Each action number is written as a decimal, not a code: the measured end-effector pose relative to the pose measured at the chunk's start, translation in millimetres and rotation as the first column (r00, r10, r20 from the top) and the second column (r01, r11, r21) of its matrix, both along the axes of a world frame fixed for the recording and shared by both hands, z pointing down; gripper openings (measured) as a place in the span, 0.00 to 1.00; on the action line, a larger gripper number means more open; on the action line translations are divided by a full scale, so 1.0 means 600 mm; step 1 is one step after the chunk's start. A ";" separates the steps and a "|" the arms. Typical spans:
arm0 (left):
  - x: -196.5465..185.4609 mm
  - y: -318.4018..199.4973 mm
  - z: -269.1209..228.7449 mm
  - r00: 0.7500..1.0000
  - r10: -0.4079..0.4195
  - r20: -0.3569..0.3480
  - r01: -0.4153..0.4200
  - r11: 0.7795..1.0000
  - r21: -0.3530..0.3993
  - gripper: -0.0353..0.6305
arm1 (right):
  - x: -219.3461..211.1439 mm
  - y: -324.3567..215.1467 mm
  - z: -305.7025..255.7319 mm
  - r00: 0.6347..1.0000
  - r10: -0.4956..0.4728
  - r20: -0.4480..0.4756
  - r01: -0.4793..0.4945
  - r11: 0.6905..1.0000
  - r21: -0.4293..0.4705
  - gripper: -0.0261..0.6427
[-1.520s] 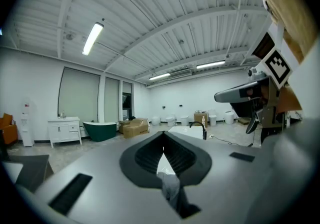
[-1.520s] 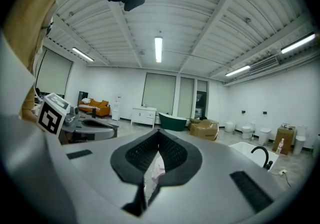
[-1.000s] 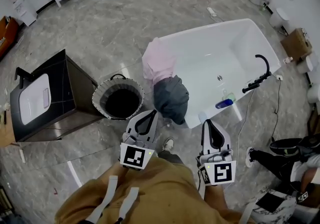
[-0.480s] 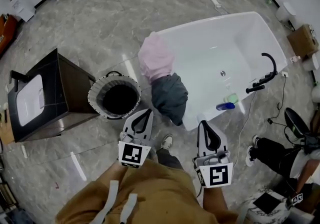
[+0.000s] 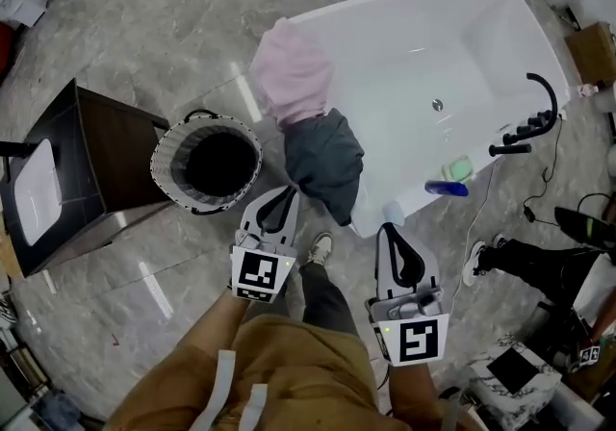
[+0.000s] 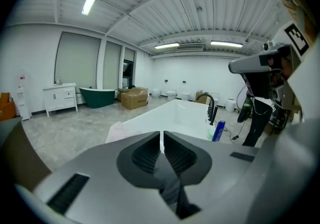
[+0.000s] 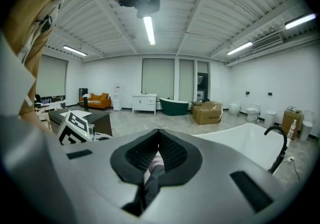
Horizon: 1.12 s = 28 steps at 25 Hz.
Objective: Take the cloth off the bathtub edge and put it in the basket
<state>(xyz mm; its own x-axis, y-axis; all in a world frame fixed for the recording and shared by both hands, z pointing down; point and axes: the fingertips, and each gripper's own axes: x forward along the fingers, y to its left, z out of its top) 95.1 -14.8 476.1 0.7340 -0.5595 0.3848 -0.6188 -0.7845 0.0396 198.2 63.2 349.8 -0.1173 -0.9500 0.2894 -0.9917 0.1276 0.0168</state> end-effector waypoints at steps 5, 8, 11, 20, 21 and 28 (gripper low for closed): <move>0.041 -0.005 0.096 1.000 0.023 0.019 -0.022 0.997 -0.079 0.07 | 0.011 -0.016 0.049 1.000 -0.003 0.023 0.003 1.000 -0.019 0.05; 0.064 -0.017 0.148 1.000 0.015 0.020 -0.012 0.994 -0.108 0.10 | 0.018 -0.023 0.079 0.999 0.001 0.038 0.000 1.000 -0.028 0.05; 0.080 -0.034 0.196 1.000 -0.009 0.030 0.013 0.992 -0.128 0.13 | 0.022 -0.024 0.113 0.999 -0.014 0.039 0.015 0.999 -0.047 0.05; 0.102 -0.056 0.307 0.996 -0.037 0.085 0.053 0.979 -0.196 0.23 | 0.047 -0.027 0.191 0.997 -0.016 0.074 0.023 0.994 -0.103 0.05; 0.104 -0.058 0.319 0.995 -0.039 0.090 0.057 0.977 -0.203 0.24 | 0.050 -0.028 0.196 0.997 -0.016 0.075 0.024 0.994 -0.105 0.05; 0.123 -0.074 0.389 0.991 -0.054 0.125 0.082 0.969 -0.234 0.31 | 0.068 -0.036 0.235 0.998 -0.017 0.066 0.026 0.991 -0.130 0.05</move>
